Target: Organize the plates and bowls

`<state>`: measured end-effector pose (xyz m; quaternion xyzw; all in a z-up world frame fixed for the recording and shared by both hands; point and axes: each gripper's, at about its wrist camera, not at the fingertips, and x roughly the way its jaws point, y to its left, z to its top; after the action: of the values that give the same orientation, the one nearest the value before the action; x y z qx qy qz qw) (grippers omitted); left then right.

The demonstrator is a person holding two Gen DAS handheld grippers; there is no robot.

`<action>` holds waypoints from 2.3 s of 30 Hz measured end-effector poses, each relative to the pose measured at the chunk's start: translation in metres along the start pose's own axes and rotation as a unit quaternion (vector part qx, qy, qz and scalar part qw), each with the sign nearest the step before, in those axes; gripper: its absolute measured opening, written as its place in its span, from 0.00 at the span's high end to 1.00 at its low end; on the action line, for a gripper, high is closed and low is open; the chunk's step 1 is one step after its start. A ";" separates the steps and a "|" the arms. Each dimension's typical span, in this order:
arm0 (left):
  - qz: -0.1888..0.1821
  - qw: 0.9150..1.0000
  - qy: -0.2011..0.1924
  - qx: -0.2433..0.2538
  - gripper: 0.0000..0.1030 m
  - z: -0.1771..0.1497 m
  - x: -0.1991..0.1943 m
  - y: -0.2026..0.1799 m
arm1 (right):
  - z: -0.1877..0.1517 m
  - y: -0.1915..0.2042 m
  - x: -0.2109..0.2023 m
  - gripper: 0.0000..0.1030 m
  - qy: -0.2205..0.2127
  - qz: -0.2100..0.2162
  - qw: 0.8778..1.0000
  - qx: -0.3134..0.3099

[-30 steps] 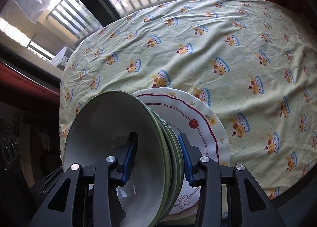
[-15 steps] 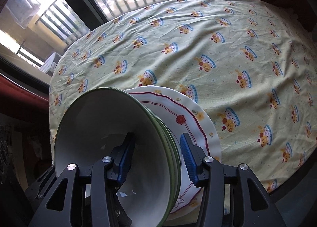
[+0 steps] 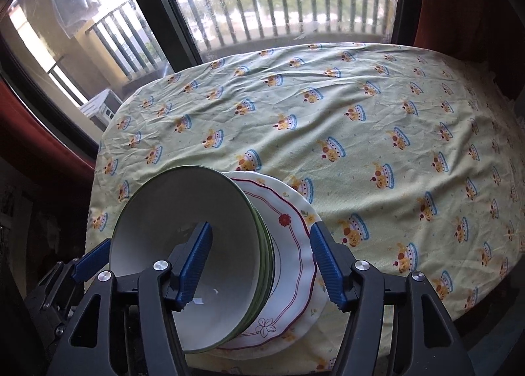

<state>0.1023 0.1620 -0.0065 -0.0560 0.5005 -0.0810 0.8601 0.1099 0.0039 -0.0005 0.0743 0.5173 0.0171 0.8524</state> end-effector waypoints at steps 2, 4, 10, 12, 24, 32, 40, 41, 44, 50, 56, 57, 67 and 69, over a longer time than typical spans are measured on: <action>0.009 1.000 -0.019 -0.008 0.15 -0.002 -0.013 -0.003 | -0.002 -0.006 -0.012 0.34 -0.015 0.007 1.000 -0.002; 0.015 0.999 -0.040 -0.011 0.13 -0.005 -0.025 -0.007 | -0.005 -0.014 -0.026 0.29 -0.032 0.017 0.999 -0.002; 0.032 0.994 -0.097 -0.034 0.08 -0.026 -0.057 -0.015 | -0.019 -0.044 -0.063 0.24 -0.084 0.017 0.996 -0.007; 0.030 0.992 -0.113 -0.039 0.05 -0.036 -0.065 -0.018 | -0.025 -0.055 -0.070 0.23 -0.097 0.011 0.995 -0.011; 0.049 0.984 -0.171 -0.020 0.00 -0.102 -0.063 -0.042 | -0.096 -0.087 -0.077 0.23 -0.182 -0.041 0.981 -0.050; 0.054 0.984 -0.168 -0.007 0.00 -0.130 -0.056 -0.046 | -0.131 -0.101 -0.074 0.23 -0.197 -0.060 0.977 -0.049; 0.056 0.982 -0.180 -0.005 0.00 -0.135 -0.064 -0.051 | -0.144 -0.098 -0.081 0.19 -0.201 -0.062 0.976 -0.046; 0.056 0.982 -0.181 -0.002 0.00 -0.135 -0.065 -0.052 | -0.144 -0.097 -0.083 0.18 -0.204 -0.062 0.976 -0.047; 0.057 0.981 -0.186 0.007 0.00 -0.136 -0.067 -0.057 | -0.144 -0.096 -0.083 0.16 -0.205 -0.060 0.976 -0.052; 0.069 0.979 -0.190 0.005 0.00 -0.138 -0.068 -0.058 | -0.144 -0.095 -0.082 0.16 -0.203 -0.050 0.976 -0.056; 0.067 0.980 -0.190 -0.001 0.00 -0.137 -0.067 -0.056 | -0.143 -0.094 -0.081 0.15 -0.202 -0.042 0.977 -0.060; 0.065 0.980 -0.190 -0.001 0.00 -0.137 -0.068 -0.057 | -0.143 -0.093 -0.081 0.15 -0.203 -0.041 0.976 -0.062; 0.064 0.979 -0.193 0.009 0.00 -0.136 -0.067 -0.062 | -0.139 -0.095 -0.080 0.15 -0.205 -0.043 0.976 -0.058; 0.066 0.979 -0.191 0.008 0.00 -0.135 -0.066 -0.063 | -0.139 -0.096 -0.080 0.15 -0.205 -0.044 0.976 -0.057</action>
<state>-0.0527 0.1114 -0.0058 -0.0301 0.3292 -0.0164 0.9436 -0.0549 -0.0841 -0.0067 0.0048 0.3325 -0.0061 0.9431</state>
